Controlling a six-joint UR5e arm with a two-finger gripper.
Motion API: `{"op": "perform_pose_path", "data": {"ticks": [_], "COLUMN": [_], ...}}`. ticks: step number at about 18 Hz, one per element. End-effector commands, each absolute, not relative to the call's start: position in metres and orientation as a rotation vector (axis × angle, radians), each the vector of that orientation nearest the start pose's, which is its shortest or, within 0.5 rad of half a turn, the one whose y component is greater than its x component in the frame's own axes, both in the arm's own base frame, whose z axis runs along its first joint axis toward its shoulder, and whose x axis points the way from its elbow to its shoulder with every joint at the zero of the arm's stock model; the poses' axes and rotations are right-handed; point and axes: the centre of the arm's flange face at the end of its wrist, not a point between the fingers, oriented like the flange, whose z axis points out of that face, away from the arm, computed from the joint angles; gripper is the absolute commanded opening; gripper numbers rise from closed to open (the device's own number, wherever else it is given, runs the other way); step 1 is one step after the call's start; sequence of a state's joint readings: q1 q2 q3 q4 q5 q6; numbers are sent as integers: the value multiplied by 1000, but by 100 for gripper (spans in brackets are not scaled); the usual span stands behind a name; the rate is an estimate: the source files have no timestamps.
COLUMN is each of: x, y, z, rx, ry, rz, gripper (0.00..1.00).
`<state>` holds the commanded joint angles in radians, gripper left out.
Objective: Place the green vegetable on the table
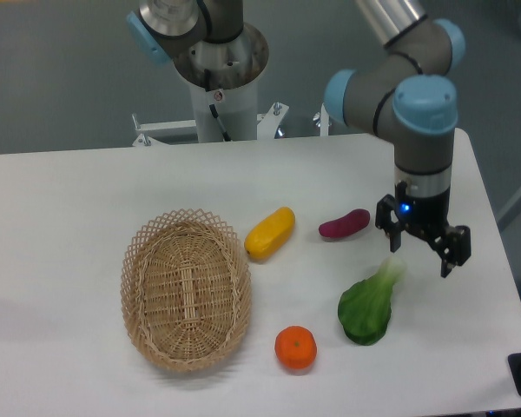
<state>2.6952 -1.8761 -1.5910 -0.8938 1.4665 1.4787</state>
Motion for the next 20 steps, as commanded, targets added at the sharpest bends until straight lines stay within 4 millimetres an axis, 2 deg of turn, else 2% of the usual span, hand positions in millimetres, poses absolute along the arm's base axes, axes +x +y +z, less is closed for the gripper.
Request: {"op": "perform_pose_path", "data": {"ticks": [4, 7, 20], "x": [-511, -514, -514], "y": [395, 385, 380], "z": [408, 418, 415], "rx": [-2906, -2913, -2911], "ry": [527, 546, 567], "rz": [351, 340, 345], "gripper": [100, 100, 100]}}
